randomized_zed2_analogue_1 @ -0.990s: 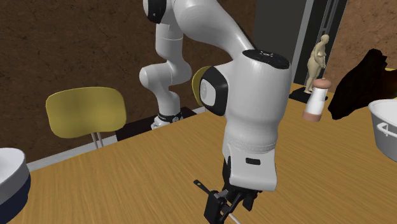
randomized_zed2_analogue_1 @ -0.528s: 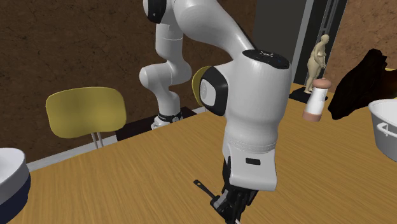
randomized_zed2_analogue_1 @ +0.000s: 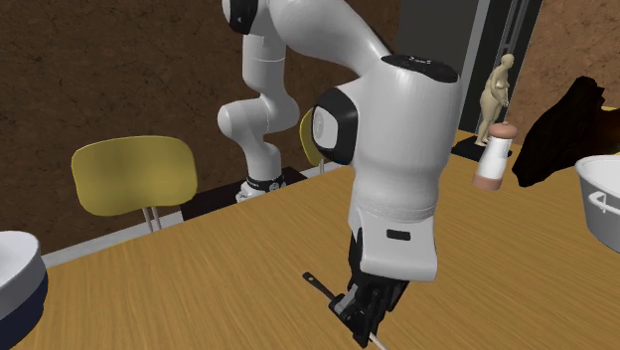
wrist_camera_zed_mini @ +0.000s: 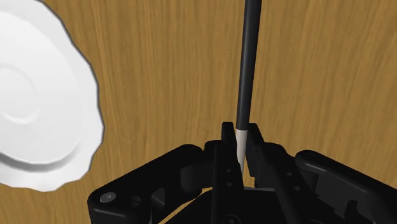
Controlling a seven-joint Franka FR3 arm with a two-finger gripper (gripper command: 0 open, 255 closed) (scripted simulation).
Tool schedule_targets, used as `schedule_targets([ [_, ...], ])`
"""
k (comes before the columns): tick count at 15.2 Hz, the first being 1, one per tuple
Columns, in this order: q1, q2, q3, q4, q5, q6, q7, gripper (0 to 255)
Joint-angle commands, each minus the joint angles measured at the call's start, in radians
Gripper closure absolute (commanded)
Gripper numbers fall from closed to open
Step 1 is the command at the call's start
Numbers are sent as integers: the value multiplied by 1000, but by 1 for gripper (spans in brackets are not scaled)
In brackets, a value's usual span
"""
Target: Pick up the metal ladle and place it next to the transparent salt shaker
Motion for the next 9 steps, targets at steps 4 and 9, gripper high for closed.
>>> schedule_targets([
  [4,2,-30,-2,29,-4,-59,-2,255],
  [9,4,-54,-3,65,-7,-119,-4,255],
])
